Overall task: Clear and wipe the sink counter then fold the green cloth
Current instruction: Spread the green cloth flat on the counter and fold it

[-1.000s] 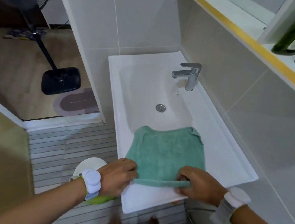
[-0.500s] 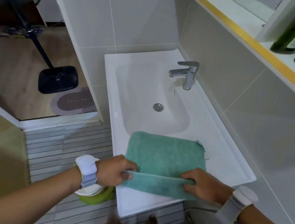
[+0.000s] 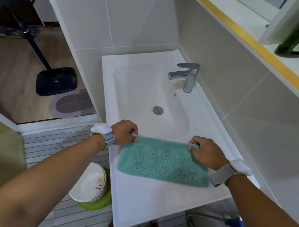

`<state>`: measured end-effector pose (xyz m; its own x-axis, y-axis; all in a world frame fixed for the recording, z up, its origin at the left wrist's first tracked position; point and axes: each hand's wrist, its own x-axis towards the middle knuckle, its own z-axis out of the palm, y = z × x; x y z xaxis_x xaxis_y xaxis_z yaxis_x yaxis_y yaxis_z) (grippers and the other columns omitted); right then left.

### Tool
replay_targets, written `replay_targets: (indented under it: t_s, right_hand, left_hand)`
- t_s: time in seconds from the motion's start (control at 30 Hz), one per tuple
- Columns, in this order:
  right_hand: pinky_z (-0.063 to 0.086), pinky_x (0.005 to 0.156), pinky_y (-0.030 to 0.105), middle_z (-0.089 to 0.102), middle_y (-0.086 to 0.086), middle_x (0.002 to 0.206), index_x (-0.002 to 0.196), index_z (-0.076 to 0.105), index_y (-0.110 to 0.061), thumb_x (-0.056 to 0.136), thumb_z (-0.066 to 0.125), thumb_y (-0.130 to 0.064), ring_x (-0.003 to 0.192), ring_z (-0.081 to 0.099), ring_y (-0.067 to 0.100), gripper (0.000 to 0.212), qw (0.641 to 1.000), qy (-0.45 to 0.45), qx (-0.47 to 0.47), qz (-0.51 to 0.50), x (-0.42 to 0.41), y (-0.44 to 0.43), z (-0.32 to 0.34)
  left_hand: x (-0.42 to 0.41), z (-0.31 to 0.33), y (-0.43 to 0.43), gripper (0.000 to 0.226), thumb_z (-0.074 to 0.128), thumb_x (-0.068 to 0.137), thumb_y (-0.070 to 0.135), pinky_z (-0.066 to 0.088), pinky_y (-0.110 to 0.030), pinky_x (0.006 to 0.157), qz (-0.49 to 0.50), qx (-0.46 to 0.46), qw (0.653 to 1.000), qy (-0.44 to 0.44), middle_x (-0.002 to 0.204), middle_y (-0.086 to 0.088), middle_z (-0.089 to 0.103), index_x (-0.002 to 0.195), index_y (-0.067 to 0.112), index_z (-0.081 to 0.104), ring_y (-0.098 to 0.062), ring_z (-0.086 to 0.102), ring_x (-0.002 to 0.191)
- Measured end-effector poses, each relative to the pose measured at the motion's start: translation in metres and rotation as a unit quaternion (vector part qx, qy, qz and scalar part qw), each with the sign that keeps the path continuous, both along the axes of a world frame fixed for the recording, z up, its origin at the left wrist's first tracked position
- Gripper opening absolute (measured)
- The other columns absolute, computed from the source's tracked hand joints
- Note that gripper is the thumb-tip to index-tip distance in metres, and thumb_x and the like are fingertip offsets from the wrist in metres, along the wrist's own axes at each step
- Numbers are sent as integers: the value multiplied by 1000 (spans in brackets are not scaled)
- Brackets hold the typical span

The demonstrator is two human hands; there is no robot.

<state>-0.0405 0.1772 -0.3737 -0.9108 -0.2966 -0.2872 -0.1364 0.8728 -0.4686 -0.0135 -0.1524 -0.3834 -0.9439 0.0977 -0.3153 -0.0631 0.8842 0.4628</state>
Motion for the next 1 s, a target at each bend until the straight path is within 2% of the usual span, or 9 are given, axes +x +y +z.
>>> replay_targets:
  t_s: [0.2, 0.33, 0.4, 0.47, 0.53, 0.63, 0.73, 0.83, 1.0]
  right_hand:
    - [52, 66, 31, 67, -11, 79, 78, 59, -31, 84, 60, -35, 71, 63, 13, 7, 999, 10, 34, -33, -3, 4, -13]
    - [54, 67, 35, 66, -10, 80, 77, 58, -29, 83, 60, -34, 72, 63, 16, 8, 998, 6, 23, -53, 0, 3, -18]
    - [52, 73, 36, 63, -8, 92, 87, 59, -30, 81, 62, -32, 84, 59, 17, 7, 995, 67, 34, -65, 7, -1, -21]
    - [47, 85, 38, 59, -3, 108, 104, 59, -25, 80, 61, -28, 101, 53, 20, 24, 974, 199, 62, -89, 18, -10, -24]
    - [41, 96, 41, 58, 2, 122, 114, 60, -19, 83, 55, -23, 115, 49, 24, 32, 956, 274, 39, -96, 32, -30, -27]
    - [36, 108, 48, 52, 11, 140, 127, 58, -12, 88, 43, -24, 132, 44, 33, 43, 959, 280, 38, -24, 58, -65, -45]
    - [20, 118, 51, 33, 10, 156, 145, 42, -16, 95, 24, -38, 145, 27, 31, 57, 981, 174, 84, -18, 78, -79, -72]
    - [13, 119, 50, 28, 7, 158, 149, 35, -22, 96, 20, -43, 146, 25, 29, 59, 980, 155, 111, -59, 83, -71, -85]
    - [14, 121, 48, 26, 7, 159, 150, 32, -19, 95, 18, -42, 147, 23, 27, 62, 977, 148, 115, -107, 79, -45, -85]
  left_hand:
    - [-3, -9, 2, 17, 78, 77, 34, 49, -28, 70, 21, -18, 1000, -12, 81, 5, 60, 87, 22, 71, -19, 60, 78]
    - [1, -9, 4, 25, 75, 78, 37, 48, -31, 76, 28, -40, 999, -10, 91, 3, 58, 97, 23, 68, -21, 59, 89]
    - [9, -11, 11, 31, 72, 81, 35, 47, -35, 77, 27, -71, 991, 109, 102, -2, 57, 107, 20, 65, -25, 55, 96]
    - [26, -15, 29, 28, 67, 84, 21, 49, -39, 74, 25, -82, 960, 267, 108, -10, 60, 111, 14, 66, -32, 57, 98]
    - [48, -23, 61, 34, 59, 85, 15, 51, -43, 81, 1, -84, 948, 307, 120, -16, 61, 118, 9, 64, -37, 58, 108]
    - [67, -45, 96, 47, 39, 95, 29, 39, -52, 106, -13, -134, 967, 216, 147, -19, 44, 137, 10, 50, -40, 39, 136]
    - [71, -63, 96, 59, 21, 100, 42, 15, -55, 118, 24, -159, 978, 130, 160, -17, 19, 151, 14, 28, -37, 14, 148]
    - [77, -69, 87, 63, 13, 99, 49, 0, -52, 120, 40, -167, 978, 119, 163, -12, 10, 155, 20, 13, -33, 3, 150]
    - [82, -65, 76, 69, 3, 96, 52, -1, -53, 120, 52, -170, 979, 99, 164, -9, 6, 156, 18, 6, -29, 0, 151]
